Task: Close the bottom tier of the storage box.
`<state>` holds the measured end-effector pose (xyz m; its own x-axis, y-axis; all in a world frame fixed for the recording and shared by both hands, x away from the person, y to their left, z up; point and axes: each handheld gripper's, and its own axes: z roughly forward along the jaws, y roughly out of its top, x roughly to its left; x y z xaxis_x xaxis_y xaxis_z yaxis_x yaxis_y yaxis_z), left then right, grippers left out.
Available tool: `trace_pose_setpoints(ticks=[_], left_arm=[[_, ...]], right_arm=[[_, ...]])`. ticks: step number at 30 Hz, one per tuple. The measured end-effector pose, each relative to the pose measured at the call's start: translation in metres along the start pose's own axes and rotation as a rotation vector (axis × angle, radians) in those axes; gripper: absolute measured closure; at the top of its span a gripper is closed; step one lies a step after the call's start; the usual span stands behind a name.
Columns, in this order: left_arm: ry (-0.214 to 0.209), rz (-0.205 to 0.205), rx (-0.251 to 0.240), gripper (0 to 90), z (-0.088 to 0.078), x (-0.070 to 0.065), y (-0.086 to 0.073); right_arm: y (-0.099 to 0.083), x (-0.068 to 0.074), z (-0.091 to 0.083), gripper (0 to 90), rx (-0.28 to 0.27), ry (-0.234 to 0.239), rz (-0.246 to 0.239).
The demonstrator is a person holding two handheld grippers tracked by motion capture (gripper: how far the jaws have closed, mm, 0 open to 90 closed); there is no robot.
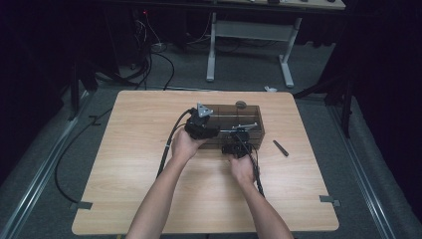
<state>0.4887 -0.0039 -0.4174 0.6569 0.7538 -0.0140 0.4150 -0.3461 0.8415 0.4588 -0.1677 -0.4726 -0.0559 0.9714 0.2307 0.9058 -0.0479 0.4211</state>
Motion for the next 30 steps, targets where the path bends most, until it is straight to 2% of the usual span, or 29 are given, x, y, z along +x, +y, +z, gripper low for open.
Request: trace_pose_setpoints(ticks=[17,30], left_arm=[[0.004,-0.004,-0.008,40.5,0.000,-0.001,-0.001],[0.007,-0.005,0.001,40.7,0.000,-0.001,0.000]], right_arm=[[-0.003,0.000,-0.003,56.8,0.006,0.003,-0.017],[-0.012,-0.002,-0.006,56.8,-0.003,0.016,-0.033]])
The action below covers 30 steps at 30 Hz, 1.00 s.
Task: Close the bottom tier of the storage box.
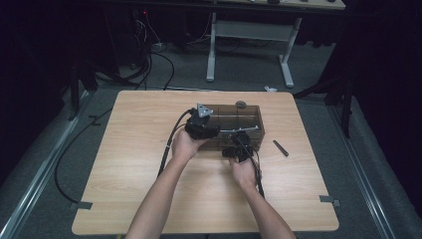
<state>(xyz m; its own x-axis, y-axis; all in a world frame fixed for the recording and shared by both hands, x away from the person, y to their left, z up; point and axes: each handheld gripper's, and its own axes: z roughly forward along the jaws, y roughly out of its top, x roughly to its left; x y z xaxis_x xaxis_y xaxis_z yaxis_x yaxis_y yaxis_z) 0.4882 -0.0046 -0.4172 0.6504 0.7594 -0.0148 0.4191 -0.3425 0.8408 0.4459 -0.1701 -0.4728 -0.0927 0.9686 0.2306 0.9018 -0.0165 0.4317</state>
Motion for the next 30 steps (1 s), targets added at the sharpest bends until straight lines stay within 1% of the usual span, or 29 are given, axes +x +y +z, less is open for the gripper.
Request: trace_pose_setpoints(ticks=[6,13,21,22,23,28,30], left_arm=[[0.003,-0.001,0.000,40.9,0.000,0.000,0.000],[0.004,0.001,0.003,41.0,0.000,-0.001,0.000],[0.010,-0.004,0.004,41.4,-0.001,-0.002,0.000],[0.011,-0.004,0.004,41.6,-0.001,-0.002,0.000],[0.012,-0.003,0.005,41.9,-0.001,-0.002,0.000],[0.012,-0.004,0.010,42.3,-0.001,-0.003,0.001],[0.013,-0.005,0.010,42.3,-0.002,-0.003,0.000]], right_arm=[[-0.003,0.000,-0.002,56.8,0.006,0.007,-0.001],[-0.010,-0.001,-0.004,56.7,-0.005,0.019,-0.007],[-0.016,0.001,-0.008,56.6,-0.005,0.022,-0.030],[-0.018,0.001,-0.008,56.6,-0.010,0.028,-0.032],[-0.018,0.000,-0.008,56.7,-0.002,0.030,-0.027],[-0.021,-0.002,-0.008,56.6,-0.017,0.051,-0.022],[-0.021,-0.004,-0.009,56.4,-0.015,0.056,-0.027]])
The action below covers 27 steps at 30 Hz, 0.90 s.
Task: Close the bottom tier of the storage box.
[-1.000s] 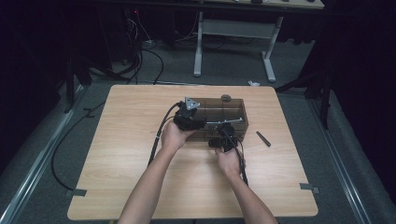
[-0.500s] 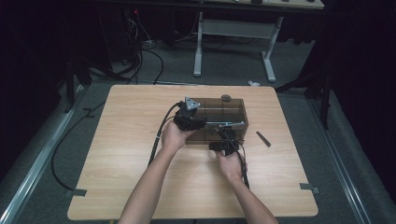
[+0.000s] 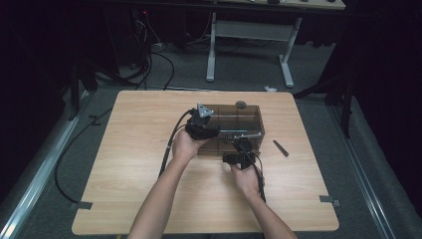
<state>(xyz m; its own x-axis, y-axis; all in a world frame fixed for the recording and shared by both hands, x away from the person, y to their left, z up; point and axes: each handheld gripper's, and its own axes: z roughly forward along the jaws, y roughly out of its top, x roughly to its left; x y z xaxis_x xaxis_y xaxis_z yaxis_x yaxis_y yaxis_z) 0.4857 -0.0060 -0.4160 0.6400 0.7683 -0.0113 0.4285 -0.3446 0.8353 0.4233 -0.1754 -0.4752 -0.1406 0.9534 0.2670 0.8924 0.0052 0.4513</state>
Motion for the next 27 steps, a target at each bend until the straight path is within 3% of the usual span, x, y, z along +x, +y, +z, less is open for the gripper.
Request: trace_pose_setpoints(ticks=[9,17,18,23,24,27], left_arm=[[0.002,0.000,0.006,42.4,0.000,0.000,0.001],[0.001,0.001,0.006,42.4,0.000,0.000,0.001],[0.000,0.001,0.005,42.4,0.000,0.000,0.001],[-0.002,0.001,0.005,42.4,0.000,0.000,0.001],[-0.003,0.001,0.005,42.4,0.000,0.000,0.001],[-0.003,-0.002,0.005,42.4,-0.001,0.000,0.001]], right_arm=[[-0.002,-0.005,-0.007,50.9,-0.034,0.022,-0.016],[-0.013,-0.015,-0.017,49.9,-0.075,0.021,-0.069],[-0.017,-0.018,-0.022,49.9,-0.097,0.021,-0.099],[-0.027,-0.026,-0.029,50.3,-0.139,0.011,-0.156],[-0.034,-0.032,-0.033,50.3,-0.156,-0.001,-0.189],[-0.041,-0.041,-0.039,50.0,-0.187,-0.028,-0.223]])
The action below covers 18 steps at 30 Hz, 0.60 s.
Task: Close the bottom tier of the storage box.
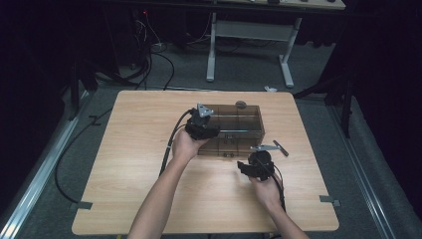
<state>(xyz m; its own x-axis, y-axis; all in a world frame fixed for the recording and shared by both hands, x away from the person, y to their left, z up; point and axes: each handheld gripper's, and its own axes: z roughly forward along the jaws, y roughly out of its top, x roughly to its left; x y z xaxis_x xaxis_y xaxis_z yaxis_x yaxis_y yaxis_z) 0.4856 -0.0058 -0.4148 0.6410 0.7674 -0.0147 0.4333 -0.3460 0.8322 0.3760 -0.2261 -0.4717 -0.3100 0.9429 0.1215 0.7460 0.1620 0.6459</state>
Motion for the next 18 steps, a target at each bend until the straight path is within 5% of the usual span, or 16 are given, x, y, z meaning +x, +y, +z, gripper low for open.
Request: trace_pose_setpoints(ticks=[11,18], left_arm=[[0.000,-0.011,0.004,40.7,-0.001,-0.002,0.000],[-0.007,0.017,0.005,37.2,-0.003,-0.003,0.000]], right_arm=[[-0.031,-0.037,-0.009,48.2,-0.094,-0.081,-0.072],[-0.040,-0.052,-0.007,46.6,-0.091,-0.107,-0.074]])
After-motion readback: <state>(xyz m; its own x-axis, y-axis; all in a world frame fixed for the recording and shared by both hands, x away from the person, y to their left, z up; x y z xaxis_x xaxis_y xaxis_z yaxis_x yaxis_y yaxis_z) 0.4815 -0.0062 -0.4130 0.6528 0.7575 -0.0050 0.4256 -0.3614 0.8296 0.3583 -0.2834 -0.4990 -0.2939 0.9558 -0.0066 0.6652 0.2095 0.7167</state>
